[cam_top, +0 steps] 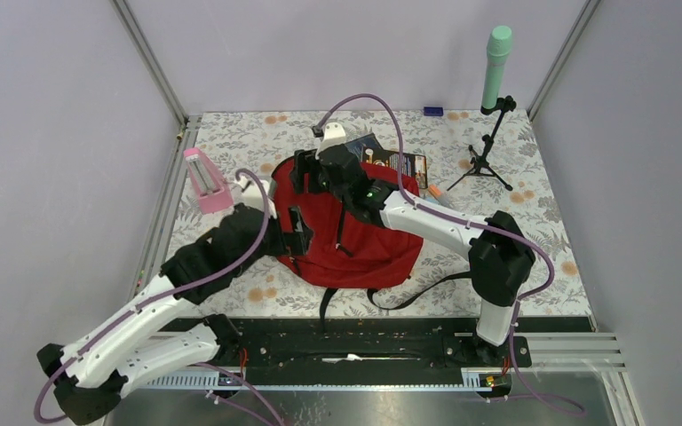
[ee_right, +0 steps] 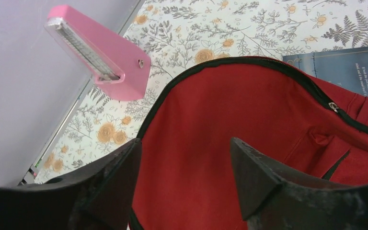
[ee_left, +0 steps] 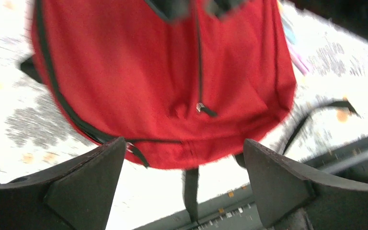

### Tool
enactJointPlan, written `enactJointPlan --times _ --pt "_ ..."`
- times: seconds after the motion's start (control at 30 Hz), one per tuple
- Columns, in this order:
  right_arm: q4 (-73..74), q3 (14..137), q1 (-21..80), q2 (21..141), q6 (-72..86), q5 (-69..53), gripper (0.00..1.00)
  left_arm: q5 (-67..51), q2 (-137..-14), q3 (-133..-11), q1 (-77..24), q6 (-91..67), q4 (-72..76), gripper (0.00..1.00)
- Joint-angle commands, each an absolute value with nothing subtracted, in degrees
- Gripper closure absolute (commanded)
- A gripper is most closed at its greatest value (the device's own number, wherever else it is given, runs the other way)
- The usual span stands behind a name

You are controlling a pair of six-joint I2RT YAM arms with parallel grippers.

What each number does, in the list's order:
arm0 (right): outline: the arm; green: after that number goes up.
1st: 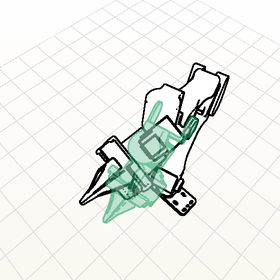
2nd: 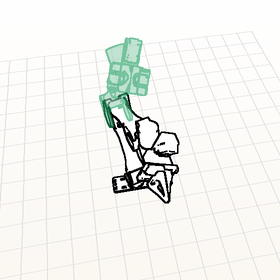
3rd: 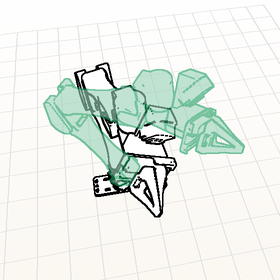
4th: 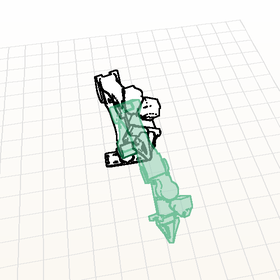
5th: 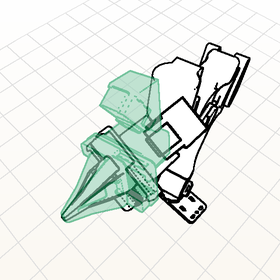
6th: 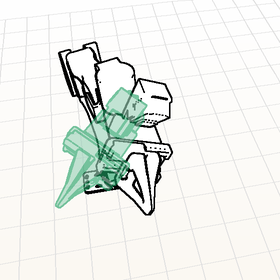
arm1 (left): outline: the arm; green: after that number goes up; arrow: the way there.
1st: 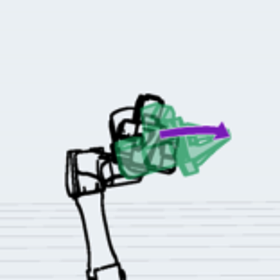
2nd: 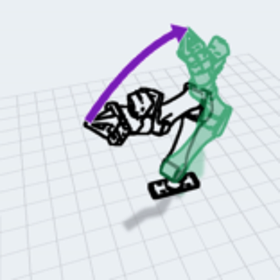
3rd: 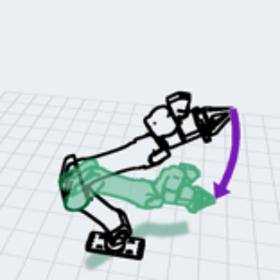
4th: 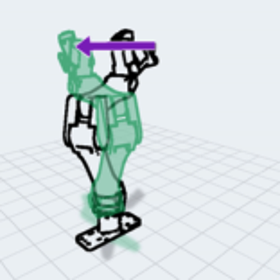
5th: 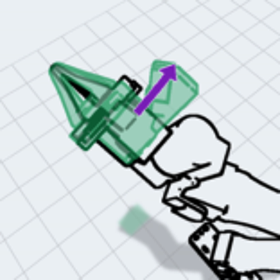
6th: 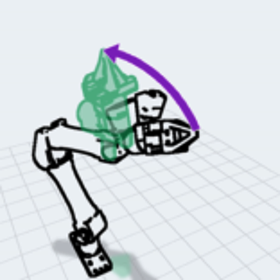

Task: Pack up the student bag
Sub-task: Unzip the student bag at the center of the board, then adjust the student bag at the center of the board.

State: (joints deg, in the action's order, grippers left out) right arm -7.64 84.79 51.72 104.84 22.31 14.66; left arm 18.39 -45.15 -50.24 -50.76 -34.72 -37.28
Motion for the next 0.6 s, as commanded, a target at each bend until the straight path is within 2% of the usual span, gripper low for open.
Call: enactJointPlan --times 0.0,0.17,0.27,0.3,0.43,0.5,0.57 --pt "-11.04 84.15 50.98 102.73 20.78 11.77 0.23 17.70 -46.36 -55.09 -39.42 -23.51 -38.87 0.01" --pt "-13.34 78.25 50.98 99.84 20.54 10.49 0.18 7.72 -49.28 -56.82 -21.40 -19.35 -35.04 0.01" --pt "-13.54 74.85 50.98 97.69 20.96 9.34 0.18 5.40 -54.70 -58.66 -17.45 -19.01 -33.76 0.02" --pt "-13.77 73.45 50.98 96.62 21.41 9.32 0.18 5.17 -56.79 -59.16 -16.65 -19.14 -33.80 0.06" --pt "-16.16 65.53 50.98 91.36 22.95 10.58 0.20 4.48 -64.32 -60.90 -15.83 -17.46 -33.64 0.32" --pt "-17.11 61.04 50.98 88.52 23.30 11.61 0.20 4.99 -67.11 -62.13 -15.81 -16.47 -33.78 0.39" --pt "-17.28 57.98 50.98 85.73 23.69 12.46 0.20 6.34 -69.32 -63.15 -15.82 -15.62 -33.84 0.41"
